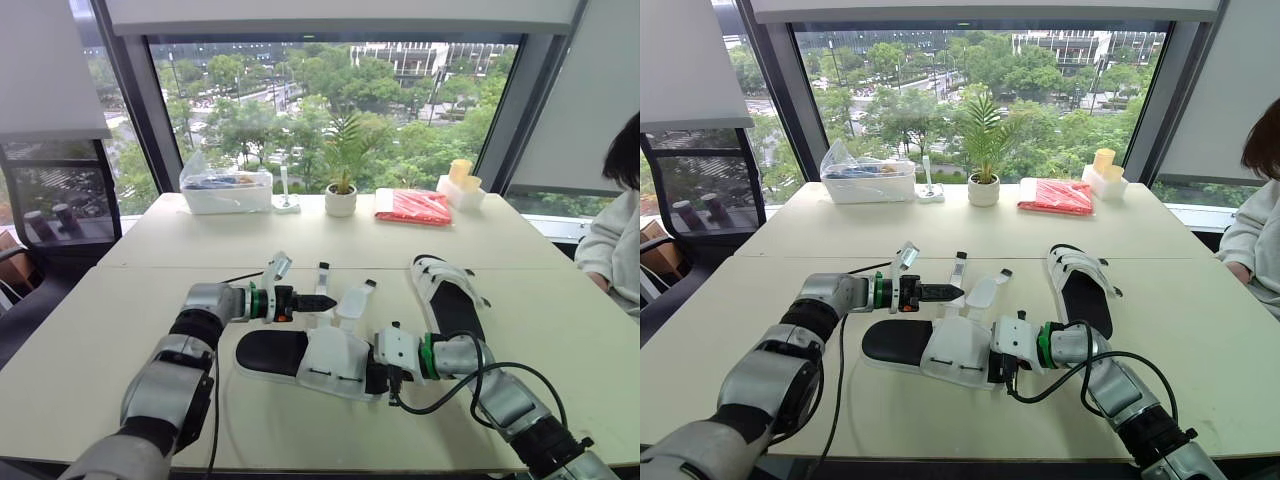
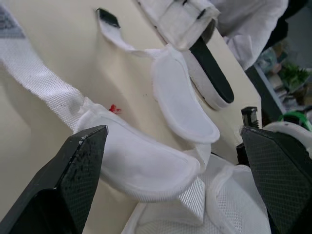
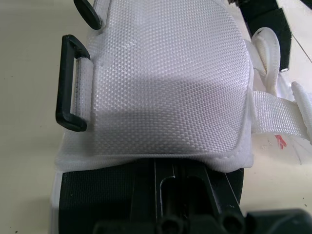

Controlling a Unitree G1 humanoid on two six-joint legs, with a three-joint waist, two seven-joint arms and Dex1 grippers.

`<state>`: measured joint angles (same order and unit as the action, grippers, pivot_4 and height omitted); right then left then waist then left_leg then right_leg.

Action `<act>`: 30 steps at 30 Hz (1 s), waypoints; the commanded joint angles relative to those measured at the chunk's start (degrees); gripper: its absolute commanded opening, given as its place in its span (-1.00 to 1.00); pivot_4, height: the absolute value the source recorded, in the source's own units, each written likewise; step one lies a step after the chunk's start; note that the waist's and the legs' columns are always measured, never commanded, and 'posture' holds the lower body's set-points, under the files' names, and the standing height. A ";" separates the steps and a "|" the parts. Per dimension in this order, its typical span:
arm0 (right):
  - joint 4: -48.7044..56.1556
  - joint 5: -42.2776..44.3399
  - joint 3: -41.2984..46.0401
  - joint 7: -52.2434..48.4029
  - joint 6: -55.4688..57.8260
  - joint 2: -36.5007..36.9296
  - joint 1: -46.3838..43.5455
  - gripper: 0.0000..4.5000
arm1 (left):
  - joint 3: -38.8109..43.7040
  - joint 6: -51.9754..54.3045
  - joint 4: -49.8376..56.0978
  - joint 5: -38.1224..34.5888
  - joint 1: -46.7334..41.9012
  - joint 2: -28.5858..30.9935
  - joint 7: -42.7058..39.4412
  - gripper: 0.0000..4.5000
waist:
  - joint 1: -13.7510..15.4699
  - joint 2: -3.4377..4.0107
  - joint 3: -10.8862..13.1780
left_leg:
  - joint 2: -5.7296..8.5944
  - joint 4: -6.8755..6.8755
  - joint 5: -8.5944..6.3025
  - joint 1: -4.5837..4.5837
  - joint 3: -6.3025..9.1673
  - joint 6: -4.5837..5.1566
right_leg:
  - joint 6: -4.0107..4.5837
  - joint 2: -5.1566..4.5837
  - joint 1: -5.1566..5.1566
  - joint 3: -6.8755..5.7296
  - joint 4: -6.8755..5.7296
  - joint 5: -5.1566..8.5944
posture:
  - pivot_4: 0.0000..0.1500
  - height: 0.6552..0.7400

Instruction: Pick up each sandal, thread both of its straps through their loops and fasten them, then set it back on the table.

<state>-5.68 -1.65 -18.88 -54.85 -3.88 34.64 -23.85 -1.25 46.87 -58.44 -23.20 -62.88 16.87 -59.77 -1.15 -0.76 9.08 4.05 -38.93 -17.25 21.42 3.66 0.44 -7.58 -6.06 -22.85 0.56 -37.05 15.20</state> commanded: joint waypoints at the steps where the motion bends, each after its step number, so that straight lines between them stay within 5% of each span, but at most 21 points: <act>1: -2.94 -3.23 -0.73 1.02 2.74 0.24 0.60 -1.00 | 3.57 -0.19 -3.67 0.39 -3.03 0.71 2.42 0.98 | 0.05 0.00 0.00 | 0.00 0.00 0.00 0.00 0.00 -0.01 | 0.00 0.00 0.00 0.01 0.00 0.00 | 1.00 0.94; 14: -3.11 -3.90 -0.80 1.34 2.82 0.07 0.16 -1.00 | 6.27 3.43 -8.58 2.73 -3.98 -1.75 3.53 0.98 | 0.27 -0.03 0.02 | 0.00 0.01 0.00 0.01 0.00 -0.05 | 0.00 -0.02 0.00 0.05 0.01 0.00 | 1.00 0.94; 21: -2.12 -4.37 -0.94 1.75 3.31 -0.01 0.79 -1.00 | 18.41 -1.87 -13.73 -2.30 -5.18 -6.09 19.12 0.98 | 0.19 -0.05 0.03 | 0.00 0.04 0.02 0.00 0.00 -0.08 | 0.00 -0.05 -0.04 0.08 0.01 -0.01 | 1.00 0.94; 30: -1.73 -5.33 -1.30 2.41 3.41 -0.07 1.42 -1.00 | 29.04 -10.95 -16.15 -6.14 -4.25 -9.96 27.73 0.98 | 0.23 -0.06 0.03 | 0.01 0.08 0.07 0.01 0.00 -0.20 | 0.00 -0.08 -0.05 0.07 0.02 -0.01 | 1.00 0.94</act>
<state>-4.50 -3.25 -18.82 -53.65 -3.01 34.47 -23.54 25.71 37.92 -74.69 -27.54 -66.64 7.32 -32.96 -0.92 -0.82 9.11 4.06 -38.85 -17.17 21.42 3.66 0.23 -7.58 -6.14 -22.89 0.63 -37.03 15.19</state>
